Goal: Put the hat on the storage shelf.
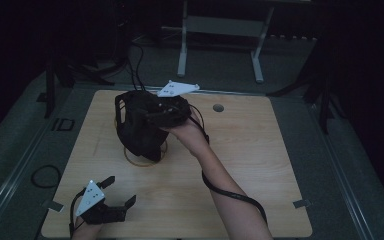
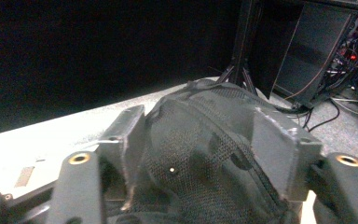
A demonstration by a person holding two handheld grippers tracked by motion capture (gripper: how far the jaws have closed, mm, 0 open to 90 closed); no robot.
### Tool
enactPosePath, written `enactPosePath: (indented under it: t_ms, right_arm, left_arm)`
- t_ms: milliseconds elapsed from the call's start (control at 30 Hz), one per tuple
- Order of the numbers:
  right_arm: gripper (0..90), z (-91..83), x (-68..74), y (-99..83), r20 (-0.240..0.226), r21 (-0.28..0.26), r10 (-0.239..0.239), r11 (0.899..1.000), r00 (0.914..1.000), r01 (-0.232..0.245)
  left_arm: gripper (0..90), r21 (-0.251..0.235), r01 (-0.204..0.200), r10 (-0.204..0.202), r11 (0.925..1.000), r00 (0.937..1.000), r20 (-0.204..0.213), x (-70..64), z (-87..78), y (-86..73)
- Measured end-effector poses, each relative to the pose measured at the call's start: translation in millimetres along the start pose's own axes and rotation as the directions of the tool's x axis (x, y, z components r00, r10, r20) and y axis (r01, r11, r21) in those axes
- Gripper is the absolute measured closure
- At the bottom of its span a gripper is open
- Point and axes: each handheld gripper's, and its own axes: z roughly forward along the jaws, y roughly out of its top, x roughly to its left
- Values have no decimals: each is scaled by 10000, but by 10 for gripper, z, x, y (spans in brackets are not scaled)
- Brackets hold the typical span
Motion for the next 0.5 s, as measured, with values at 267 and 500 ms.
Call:
enactPosePath:
  t_ms: [267, 500]
  right_arm:
    - [141, -121, -67, -131, -491, 84, 174, 9998, 9986, -170]
    - [125, -225, -99, -284, -514, 79, 112, 9999, 9986, -108]
  left_arm:
    - [29, 6, 18, -18, 10000, 10000, 25, -3, 9, 1]
    - [29, -13, 71, -71, 10000, 9999, 74, -6, 12, 3]
